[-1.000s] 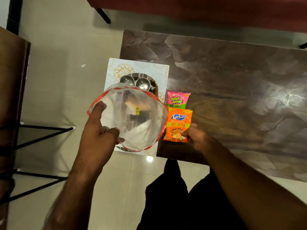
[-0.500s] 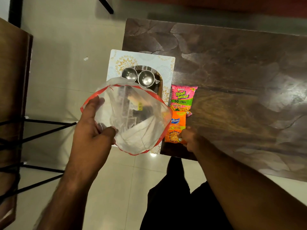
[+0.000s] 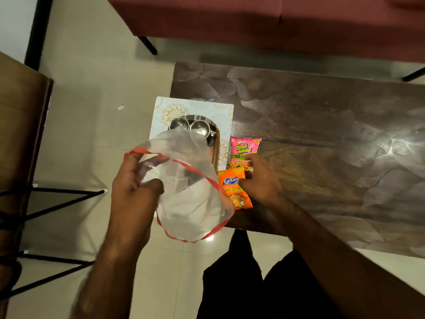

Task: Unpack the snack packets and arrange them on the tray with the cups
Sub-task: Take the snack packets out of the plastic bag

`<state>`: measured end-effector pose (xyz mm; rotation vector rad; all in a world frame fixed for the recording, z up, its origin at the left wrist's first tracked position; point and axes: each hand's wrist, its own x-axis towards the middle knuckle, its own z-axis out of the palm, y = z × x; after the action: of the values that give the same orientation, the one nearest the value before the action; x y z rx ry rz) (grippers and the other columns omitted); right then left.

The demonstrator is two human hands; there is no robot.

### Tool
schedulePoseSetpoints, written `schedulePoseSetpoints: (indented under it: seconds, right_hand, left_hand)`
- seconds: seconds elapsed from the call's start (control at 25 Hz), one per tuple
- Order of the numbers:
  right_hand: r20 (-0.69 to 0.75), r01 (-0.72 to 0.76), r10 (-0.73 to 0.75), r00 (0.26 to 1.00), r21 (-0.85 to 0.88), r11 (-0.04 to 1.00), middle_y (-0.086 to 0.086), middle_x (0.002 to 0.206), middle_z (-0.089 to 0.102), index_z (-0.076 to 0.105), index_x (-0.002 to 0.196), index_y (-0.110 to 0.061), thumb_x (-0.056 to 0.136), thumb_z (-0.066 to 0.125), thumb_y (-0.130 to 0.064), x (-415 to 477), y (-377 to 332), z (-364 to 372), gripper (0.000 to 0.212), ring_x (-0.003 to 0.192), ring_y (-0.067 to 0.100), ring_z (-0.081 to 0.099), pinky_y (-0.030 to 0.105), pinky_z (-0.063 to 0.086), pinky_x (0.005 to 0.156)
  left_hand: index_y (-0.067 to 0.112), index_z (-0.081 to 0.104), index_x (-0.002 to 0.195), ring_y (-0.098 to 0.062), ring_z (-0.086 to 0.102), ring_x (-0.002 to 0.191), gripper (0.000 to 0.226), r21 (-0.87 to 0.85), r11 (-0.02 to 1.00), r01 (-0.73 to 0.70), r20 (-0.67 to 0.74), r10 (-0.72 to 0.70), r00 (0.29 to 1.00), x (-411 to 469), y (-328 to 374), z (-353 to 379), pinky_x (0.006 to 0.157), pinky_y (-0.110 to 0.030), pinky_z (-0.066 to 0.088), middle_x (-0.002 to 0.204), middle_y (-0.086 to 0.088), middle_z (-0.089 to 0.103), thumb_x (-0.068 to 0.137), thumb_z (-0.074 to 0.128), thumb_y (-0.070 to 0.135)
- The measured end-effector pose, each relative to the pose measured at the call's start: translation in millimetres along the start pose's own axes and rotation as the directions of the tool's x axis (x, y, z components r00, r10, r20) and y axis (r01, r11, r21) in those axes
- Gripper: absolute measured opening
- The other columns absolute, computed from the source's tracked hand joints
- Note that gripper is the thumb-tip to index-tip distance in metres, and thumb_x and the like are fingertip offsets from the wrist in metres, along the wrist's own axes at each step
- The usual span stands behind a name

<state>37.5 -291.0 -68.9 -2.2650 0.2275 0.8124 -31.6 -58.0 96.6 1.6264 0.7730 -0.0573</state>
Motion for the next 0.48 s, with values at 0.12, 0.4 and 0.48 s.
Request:
schedulePoseSetpoints:
  seconds: [0.12, 0.4, 0.48]
  right_hand:
    - [0.262, -0.262, 0.130, 0.956, 0.572, 0.777, 0.004, 0.128, 0.066, 0.056, 0.128, -0.027, 0.070, 0.080, -0.042, -9, -36, -9, 0.064, 0.113, 0.019, 0.066, 0.040, 0.054, 0.092]
    - [0.545, -0.379, -0.181, 0.819, 0.749, 0.544, 0.009, 0.135, 0.070, 0.066, 0.135, -0.028, 0.076, 0.075, -0.068, -44, -77, -70, 0.072, 0.121, 0.032, 0.069, 0.062, 0.053, 0.099]
    - [0.505, -0.348, -0.187, 0.843, 0.776, 0.526, 0.010, 0.135, 0.070, 0.064, 0.137, -0.028, 0.078, 0.074, -0.063, -58, -90, -83, 0.069, 0.119, 0.032, 0.070, 0.062, 0.053, 0.099]
  left_hand:
    - [0.019, 0.064, 0.123, -0.029, 0.071, 0.102, 0.069, -0.214, 0.973, 0.092, 0.031, -0.087, 0.996, -1, 19, -5, 0.086, -0.058, 0.059, 0.119, -0.011, 0.071, 0.068, 0.042, -0.014]
    - [0.028, 0.075, 0.112, -0.024, 0.077, 0.078, 0.026, -0.398, 0.893, 0.209, 0.163, -0.155, 0.974, -4, 48, 3, 0.073, -0.047, 0.063, 0.105, -0.008, 0.078, 0.094, 0.056, 0.029]
    - [0.041, 0.076, 0.103, -0.022, 0.077, 0.095, 0.027, -0.271, 0.950, 0.158, 0.199, -0.105, 0.974, -8, 53, 19, 0.072, -0.035, 0.063, 0.104, 0.000, 0.079, 0.103, 0.050, 0.034]
